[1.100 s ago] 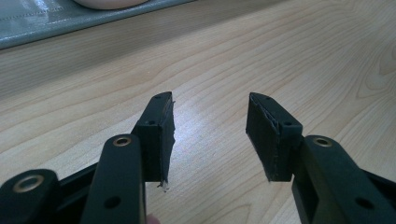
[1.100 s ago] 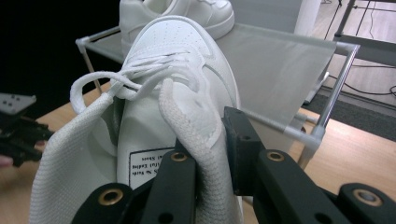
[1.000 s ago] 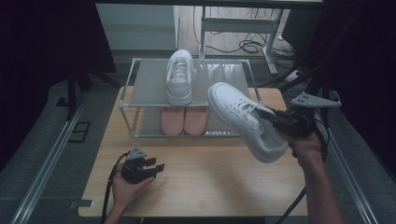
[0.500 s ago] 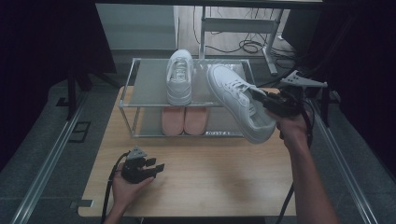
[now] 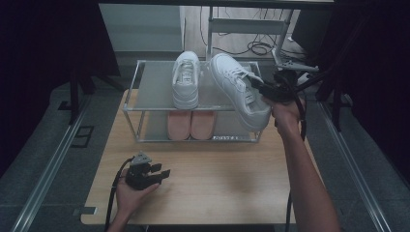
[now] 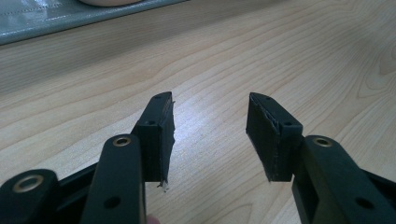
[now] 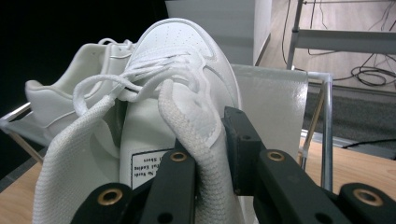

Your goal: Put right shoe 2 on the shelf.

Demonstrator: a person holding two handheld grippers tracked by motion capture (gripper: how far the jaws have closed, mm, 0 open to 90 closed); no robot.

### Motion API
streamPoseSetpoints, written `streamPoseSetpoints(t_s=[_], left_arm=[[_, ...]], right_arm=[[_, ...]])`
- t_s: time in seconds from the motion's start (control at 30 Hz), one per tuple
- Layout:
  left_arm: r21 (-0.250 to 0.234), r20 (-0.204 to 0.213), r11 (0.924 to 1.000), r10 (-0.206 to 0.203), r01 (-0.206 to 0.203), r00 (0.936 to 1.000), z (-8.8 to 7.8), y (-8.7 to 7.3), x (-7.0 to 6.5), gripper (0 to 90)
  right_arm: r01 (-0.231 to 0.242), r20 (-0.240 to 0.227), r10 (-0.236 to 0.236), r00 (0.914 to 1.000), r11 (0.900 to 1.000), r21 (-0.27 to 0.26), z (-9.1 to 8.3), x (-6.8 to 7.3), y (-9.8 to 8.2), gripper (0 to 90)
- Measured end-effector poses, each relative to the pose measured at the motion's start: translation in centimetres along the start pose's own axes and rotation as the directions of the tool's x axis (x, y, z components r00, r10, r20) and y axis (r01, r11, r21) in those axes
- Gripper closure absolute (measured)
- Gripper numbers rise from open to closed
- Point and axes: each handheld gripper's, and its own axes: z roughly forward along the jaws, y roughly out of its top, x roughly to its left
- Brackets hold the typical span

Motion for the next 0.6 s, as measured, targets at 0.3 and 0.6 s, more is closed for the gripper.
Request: streamPoseSetpoints(t_s=[0.3, 0.6], left_arm=[[0.000, 0.004, 1.0000, -0.004, 0.004, 1.0000, 0.0, 0.0, -0.1, 51.8], [0.000, 0.004, 1.0000, 0.003, -0.003, 1.0000, 0.0, 0.0, 0.1, 51.8]], right_arm=[[-0.029, 0.021, 0.028, 0.9994, 0.999, 0.021, 1.5, -0.4, 0.1, 81.3], [-0.037, 0.050, 0.036, 0.9981, 0.999, 0.020, 2.6, -0.1, 1.1, 81.4]])
